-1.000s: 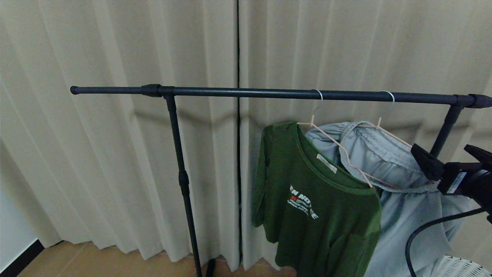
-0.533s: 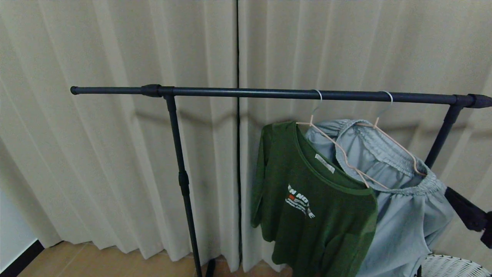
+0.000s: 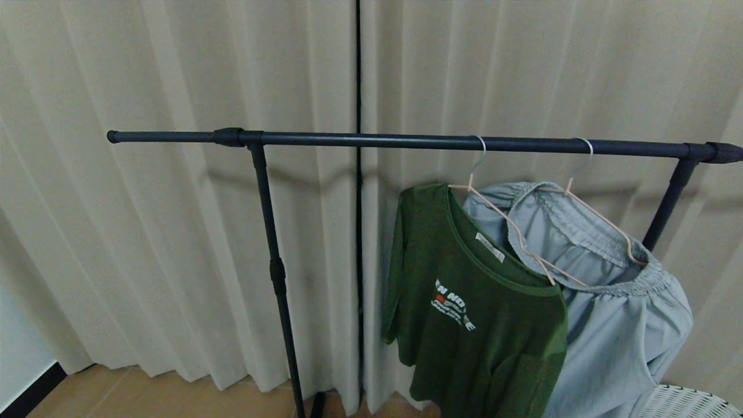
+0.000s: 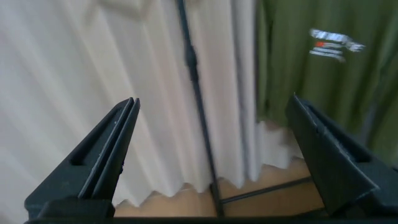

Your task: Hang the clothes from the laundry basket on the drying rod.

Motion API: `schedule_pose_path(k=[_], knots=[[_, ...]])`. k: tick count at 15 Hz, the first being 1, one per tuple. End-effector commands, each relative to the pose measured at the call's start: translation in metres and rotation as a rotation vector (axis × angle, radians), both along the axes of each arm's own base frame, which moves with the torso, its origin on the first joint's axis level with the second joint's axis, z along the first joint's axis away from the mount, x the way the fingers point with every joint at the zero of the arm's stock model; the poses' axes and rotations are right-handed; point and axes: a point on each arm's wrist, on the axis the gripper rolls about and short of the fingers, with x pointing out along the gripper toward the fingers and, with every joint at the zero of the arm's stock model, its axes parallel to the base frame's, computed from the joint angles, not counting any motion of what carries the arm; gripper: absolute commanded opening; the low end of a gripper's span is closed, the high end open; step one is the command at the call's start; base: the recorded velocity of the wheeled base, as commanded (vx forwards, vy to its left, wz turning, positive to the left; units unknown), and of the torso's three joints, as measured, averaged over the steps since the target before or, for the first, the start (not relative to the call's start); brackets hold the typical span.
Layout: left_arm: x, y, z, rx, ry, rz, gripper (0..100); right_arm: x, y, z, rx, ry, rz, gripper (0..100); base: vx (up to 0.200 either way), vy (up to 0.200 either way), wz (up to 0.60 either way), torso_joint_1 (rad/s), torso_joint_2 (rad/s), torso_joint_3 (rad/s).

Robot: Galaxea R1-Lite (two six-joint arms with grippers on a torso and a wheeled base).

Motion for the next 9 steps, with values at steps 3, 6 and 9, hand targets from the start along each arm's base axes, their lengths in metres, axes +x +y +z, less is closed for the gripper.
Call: schedule_pose_path(k=[3, 6, 9], knots=[[0.0, 0.0, 0.0, -0.041, 0.003, 0.026, 100, -0.037, 0.0, -0.03, 0.008, -0.122, -0.052, 100, 0.0, 0.0, 0.0, 0.0, 0.0, 0.0], [0.001, 0.003, 0.0, -0.091, 0.014, 0.149, 100, -0.035, 0.002, -0.036, 0.032, -0.16, 0.0, 100, 0.0, 0.0, 0.0, 0.0, 0.0, 0.0], [0.001, 0.003, -0.001, -0.099, 0.016, 0.18, 100, -0.023, 0.003, -0.045, 0.048, -0.248, 0.036, 100, 0.0, 0.0, 0.0, 0.0, 0.0, 0.0]])
